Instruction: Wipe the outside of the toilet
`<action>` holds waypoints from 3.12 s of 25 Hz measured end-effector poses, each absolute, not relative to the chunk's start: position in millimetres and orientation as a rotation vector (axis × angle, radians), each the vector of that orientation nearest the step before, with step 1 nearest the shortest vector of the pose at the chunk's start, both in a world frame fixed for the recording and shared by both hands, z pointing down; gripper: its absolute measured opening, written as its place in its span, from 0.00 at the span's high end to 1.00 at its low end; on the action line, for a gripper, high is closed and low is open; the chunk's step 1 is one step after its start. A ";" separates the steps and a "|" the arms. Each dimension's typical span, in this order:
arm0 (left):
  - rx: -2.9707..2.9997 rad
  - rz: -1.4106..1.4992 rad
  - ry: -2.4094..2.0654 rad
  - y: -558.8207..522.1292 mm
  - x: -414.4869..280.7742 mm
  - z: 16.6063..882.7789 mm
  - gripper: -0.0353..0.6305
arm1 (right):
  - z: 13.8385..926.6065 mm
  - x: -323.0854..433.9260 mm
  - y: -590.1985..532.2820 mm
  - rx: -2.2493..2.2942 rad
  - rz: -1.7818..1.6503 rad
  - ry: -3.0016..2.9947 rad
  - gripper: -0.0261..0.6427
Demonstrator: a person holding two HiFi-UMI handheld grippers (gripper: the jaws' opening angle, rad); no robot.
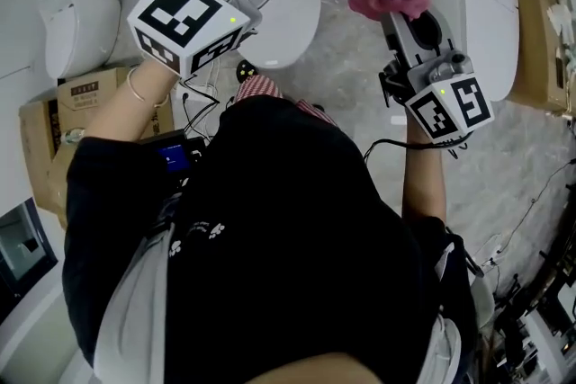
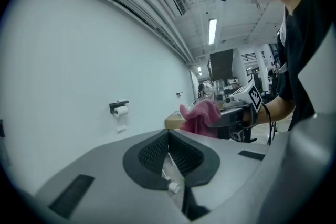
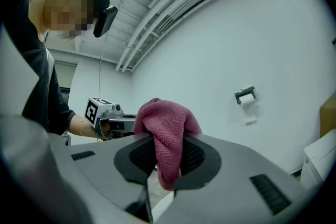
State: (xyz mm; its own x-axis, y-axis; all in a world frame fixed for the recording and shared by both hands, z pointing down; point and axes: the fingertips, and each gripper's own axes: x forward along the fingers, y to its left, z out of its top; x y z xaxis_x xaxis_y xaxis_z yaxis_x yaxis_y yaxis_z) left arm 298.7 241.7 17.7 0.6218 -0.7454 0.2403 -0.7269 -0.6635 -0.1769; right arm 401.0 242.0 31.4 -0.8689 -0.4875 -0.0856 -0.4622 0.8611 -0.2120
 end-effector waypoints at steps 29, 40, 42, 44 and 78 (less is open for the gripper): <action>-2.903 -0.376 1.259 81.1 271.9 46.6 0.94 | 63.0 397.8 84.5 -0.897 -0.387 2.926 0.85; -2.831 -0.222 1.419 -2.8 257.1 47.3 0.94 | 69.8 362.0 10.5 -0.917 -0.427 2.957 0.85; -2.816 -0.228 1.399 1.5 260.6 44.4 0.94 | 70.3 362.1 12.5 -0.919 -0.446 2.950 0.85; -2.793 -0.253 1.376 1.4 261.8 45.9 0.94 | 74.2 360.4 8.0 -0.922 -0.468 2.949 0.85; -2.688 -0.509 2.044 -245.4 244.4 205.4 0.94 | 292.6 293.5 -260.7 -0.485 -0.944 3.086 0.85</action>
State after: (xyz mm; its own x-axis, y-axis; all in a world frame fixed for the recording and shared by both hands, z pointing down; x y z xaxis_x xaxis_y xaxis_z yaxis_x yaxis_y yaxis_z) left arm 244.4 -245.4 205.4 0.2531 -0.8847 0.3916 -0.9650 -0.2596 0.0371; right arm 293.5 -260.7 292.6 -0.9485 -0.2451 0.2006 -0.3153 0.7891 -0.5271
